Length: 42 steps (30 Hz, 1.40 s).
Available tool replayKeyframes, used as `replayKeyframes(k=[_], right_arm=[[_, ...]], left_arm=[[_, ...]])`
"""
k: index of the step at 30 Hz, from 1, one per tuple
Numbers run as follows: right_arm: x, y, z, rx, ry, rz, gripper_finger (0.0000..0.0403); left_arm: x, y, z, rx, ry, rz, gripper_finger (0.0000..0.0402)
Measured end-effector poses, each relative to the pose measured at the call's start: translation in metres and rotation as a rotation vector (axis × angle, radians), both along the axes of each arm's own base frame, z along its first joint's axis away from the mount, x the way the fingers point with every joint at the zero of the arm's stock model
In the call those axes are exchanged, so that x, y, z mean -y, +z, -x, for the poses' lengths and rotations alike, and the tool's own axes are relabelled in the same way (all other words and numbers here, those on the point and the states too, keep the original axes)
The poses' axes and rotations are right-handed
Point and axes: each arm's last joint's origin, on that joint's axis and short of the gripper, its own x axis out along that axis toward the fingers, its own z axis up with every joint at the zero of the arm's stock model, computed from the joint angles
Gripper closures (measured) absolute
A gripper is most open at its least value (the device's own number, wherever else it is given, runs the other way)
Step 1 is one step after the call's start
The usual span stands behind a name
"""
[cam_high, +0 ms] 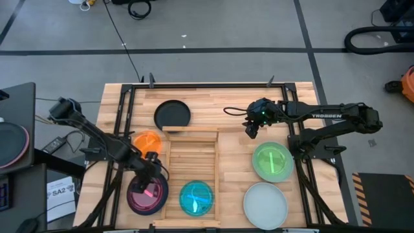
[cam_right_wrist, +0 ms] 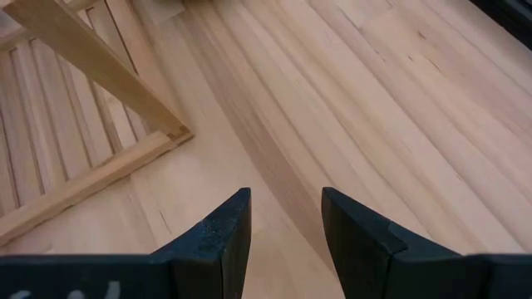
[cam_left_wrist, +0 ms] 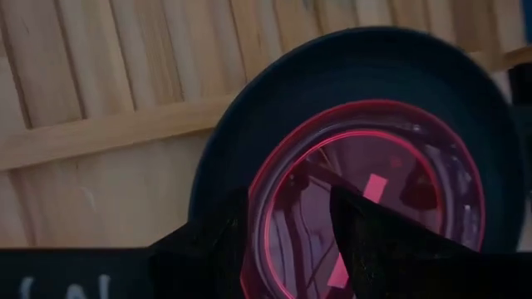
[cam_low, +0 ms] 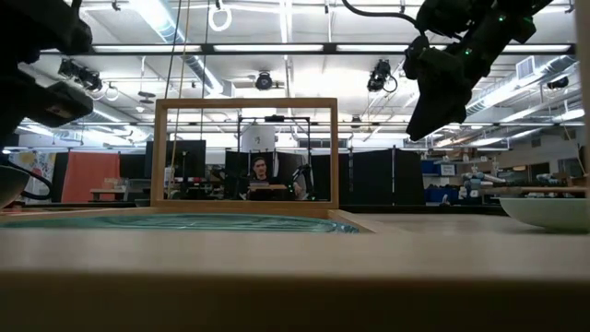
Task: Place and stack plates onto a shelf
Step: Stack the small pink transparent plate on top of the small blue transparent plate on the shelf
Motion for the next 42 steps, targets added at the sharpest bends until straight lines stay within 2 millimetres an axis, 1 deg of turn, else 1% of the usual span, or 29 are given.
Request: replayKeyframes(k=[18, 27, 42], right_arm=[[0.000, 0.000, 0.000, 0.000, 0.000, 0.000, 0.0249], [0.000, 0.000, 0.000, 0.000, 0.000, 0.000, 0.0250], [0.000, 0.000, 0.000, 0.000, 0.000, 0.000, 0.0249]], left_arm=[[0.005, -0.024, -0.008, -0.104, 0.002, -0.075, 0.0226], [0.006, -0.029, -0.009, -0.122, 0.002, -0.087, 0.0227], [0.006, -0.029, -0.009, -0.122, 0.000, -0.088, 0.0287]])
